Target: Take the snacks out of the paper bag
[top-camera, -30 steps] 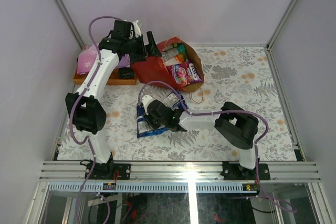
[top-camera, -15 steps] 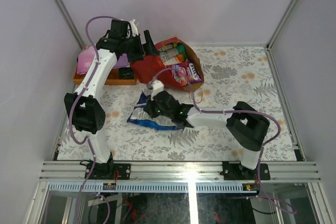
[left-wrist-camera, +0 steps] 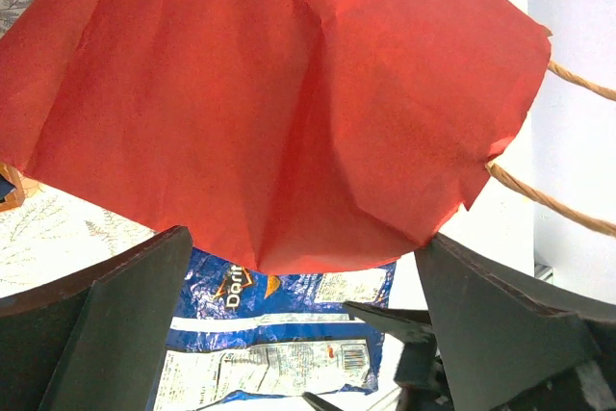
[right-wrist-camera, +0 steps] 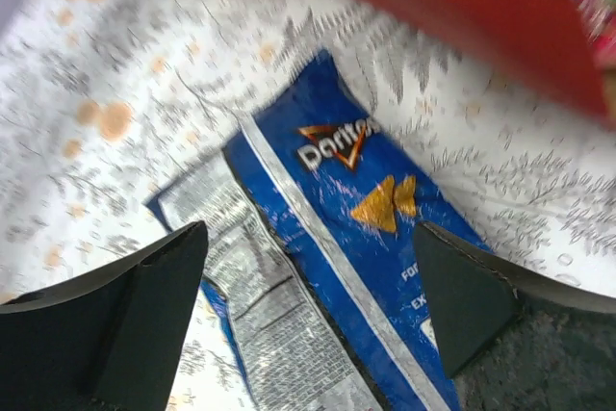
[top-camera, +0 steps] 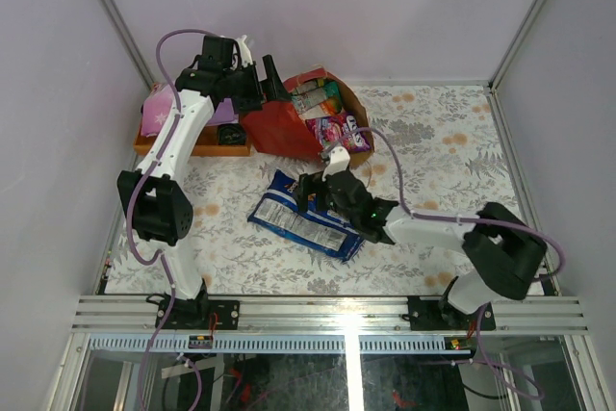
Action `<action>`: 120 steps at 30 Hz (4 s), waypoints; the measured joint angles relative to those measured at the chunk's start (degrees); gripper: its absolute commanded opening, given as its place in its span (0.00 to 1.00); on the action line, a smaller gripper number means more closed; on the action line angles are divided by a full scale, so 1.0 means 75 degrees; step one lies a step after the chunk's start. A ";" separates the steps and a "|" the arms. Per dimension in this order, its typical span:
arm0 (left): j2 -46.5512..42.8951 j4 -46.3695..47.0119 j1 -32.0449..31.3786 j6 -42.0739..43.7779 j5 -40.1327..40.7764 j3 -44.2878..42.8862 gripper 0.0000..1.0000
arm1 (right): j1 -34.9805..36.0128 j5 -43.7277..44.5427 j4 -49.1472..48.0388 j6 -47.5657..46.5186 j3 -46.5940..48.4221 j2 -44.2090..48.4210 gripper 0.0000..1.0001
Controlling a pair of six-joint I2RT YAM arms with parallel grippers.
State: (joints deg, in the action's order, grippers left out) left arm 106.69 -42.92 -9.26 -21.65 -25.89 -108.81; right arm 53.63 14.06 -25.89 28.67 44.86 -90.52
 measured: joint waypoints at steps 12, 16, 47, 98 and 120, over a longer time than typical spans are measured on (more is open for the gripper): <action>0.0000 0.0020 0.0000 0.0000 0.0000 0.0020 1.00 | -0.0055 -0.0055 0.0373 -0.0434 -0.1276 -0.0134 0.92; 0.0000 0.0108 0.0000 -0.0029 -0.0003 0.0061 1.00 | -0.0064 -0.0172 0.0606 -0.0799 -0.0589 -0.0743 0.92; 0.0000 0.0224 0.0000 -0.0041 -0.0023 0.0099 1.00 | 0.0749 -0.1134 0.1326 -0.1411 0.3657 -0.3681 0.98; -0.0032 0.0224 0.0052 0.0017 0.0125 0.0099 1.00 | 0.0682 -0.1556 0.1303 0.0020 0.5138 -0.4890 0.95; -0.0256 0.0291 0.0041 0.0012 0.0175 0.0283 1.00 | -0.3401 -0.1550 0.0370 0.1274 0.0842 0.0784 0.89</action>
State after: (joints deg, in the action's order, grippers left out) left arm 104.77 -40.73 -8.95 -21.56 -24.58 -106.69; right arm 28.12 2.44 -23.11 38.22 51.18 -84.64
